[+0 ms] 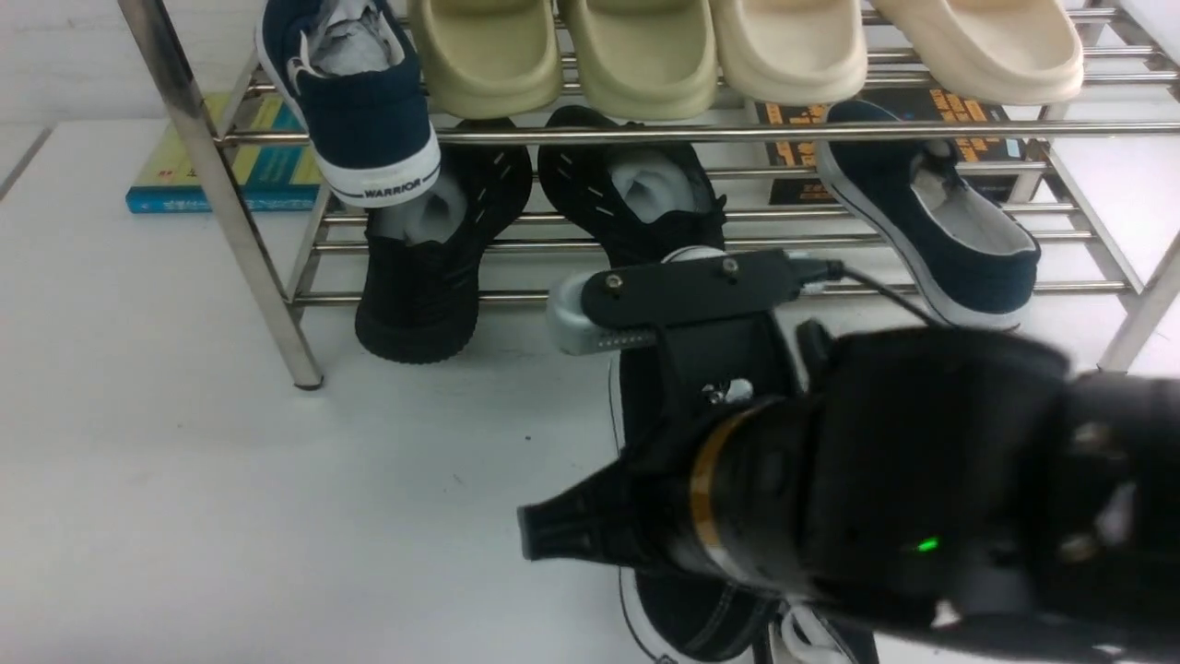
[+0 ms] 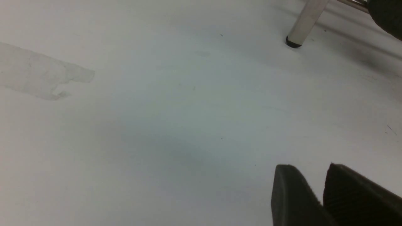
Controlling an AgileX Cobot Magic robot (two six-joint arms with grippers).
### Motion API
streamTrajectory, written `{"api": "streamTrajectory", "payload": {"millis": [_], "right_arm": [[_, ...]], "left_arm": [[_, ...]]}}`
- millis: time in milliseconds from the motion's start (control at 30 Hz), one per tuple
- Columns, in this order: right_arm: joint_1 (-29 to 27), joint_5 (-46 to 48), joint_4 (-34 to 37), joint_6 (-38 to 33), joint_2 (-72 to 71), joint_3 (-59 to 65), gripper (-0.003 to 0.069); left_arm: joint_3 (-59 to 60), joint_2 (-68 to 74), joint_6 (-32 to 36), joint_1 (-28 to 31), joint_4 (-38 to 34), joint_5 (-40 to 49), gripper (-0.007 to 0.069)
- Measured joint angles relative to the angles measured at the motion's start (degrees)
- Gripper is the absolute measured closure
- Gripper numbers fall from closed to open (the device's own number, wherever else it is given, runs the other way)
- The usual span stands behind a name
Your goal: Take the shoes off the shelf with your hand on the white table.
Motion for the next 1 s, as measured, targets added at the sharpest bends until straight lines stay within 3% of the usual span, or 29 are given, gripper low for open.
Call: {"api": "streamTrajectory", "payload": {"millis": [33,167,533,1000], "right_arm": [[0.0,-0.7,-1.1,3.8,1.9,0.0,0.0637],[0.2,-1.9,-1.9,6.3,5.5,0.0,0.0634],[1.0,-2.6,-2.2,5.8,8.7,0.0,0.0625],[7.7,-1.3,-3.2,5.6,9.3,0.0,0.0612]], "left_arm": [[0.0,0.0,0.0,0.0,0.0,0.0,0.0430],[0.0,0.0,0.0,0.0,0.0,0.0,0.0430],[0.0,0.0,0.0,0.0,0.0,0.0,0.0430],[0.0,0.0,0.0,0.0,0.0,0.0,0.0430]]}}
